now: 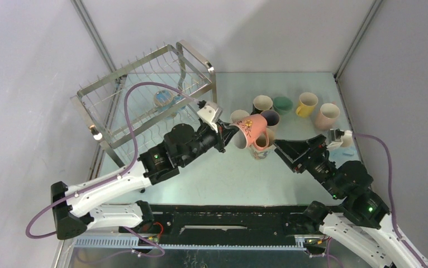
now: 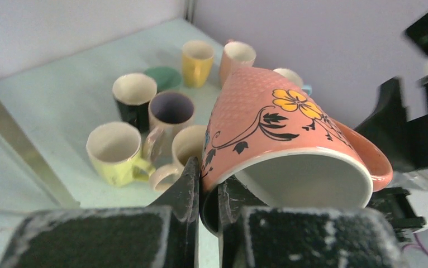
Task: Unload the cups from the dish rack
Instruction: Place the cup at the center of the board.
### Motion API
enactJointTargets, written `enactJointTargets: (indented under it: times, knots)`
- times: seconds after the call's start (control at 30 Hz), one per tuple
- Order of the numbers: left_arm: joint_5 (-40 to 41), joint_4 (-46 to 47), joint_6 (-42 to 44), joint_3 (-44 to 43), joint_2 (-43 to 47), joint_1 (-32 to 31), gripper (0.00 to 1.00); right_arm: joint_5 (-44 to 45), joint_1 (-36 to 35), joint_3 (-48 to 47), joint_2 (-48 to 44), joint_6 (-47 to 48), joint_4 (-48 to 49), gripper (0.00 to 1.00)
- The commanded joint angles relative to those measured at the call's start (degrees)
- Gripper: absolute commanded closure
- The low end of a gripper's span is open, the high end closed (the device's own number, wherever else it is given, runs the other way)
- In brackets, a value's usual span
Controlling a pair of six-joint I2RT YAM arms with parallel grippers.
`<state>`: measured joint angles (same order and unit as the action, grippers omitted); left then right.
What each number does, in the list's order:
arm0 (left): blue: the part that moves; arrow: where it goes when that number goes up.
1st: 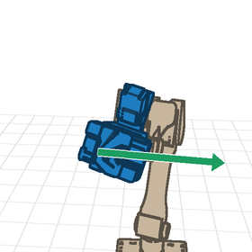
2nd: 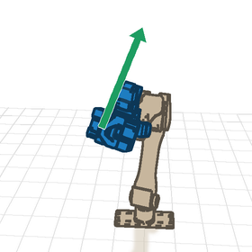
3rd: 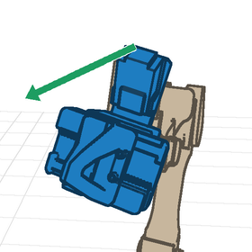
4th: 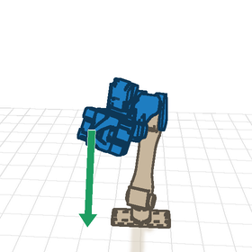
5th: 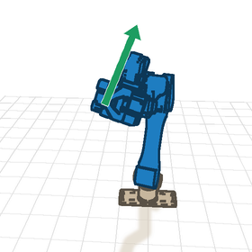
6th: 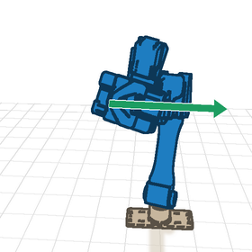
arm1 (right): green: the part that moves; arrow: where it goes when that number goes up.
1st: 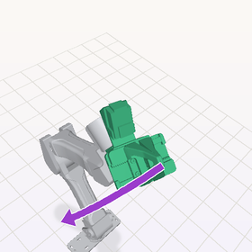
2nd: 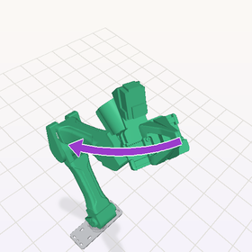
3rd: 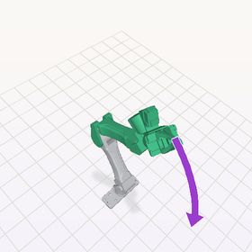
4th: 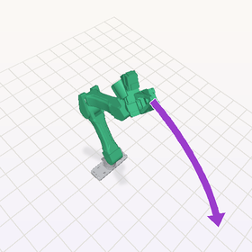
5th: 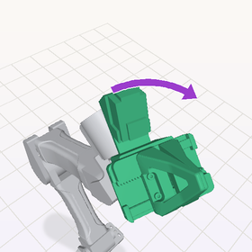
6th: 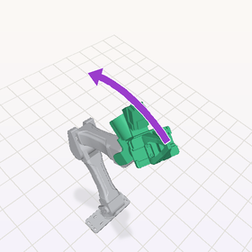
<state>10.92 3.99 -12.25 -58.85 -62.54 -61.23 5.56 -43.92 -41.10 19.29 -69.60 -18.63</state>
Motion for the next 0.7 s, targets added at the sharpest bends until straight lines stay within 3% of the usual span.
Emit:
enactJointTargets:
  times: [0.0,0.2,0.43,0.67]
  knots:
    - [3.89,-4.21,-3.43,-4.86,0.25,-0.20,1.00,7.64,-0.33,-6.38,-0.46,7.73,-9.68,0.04]
    - [3.18,-14.90,-4.47,-10.27,-3.30,-0.20,1.00,14.89,-0.31,-13.87,0.32,15.99,-18.52,0.00]
    - [2.22,-23.90,-6.35,-18.76,-10.12,-0.21,1.00,18.77,-0.29,-22.41,1.37,23.10,-21.31,0.00]
    - [3.18,-33.23,-6.70,-24.18,-13.91,-0.20,1.00,19.09,-0.28,-24.17,1.45,24.78,-22.90,0.00]
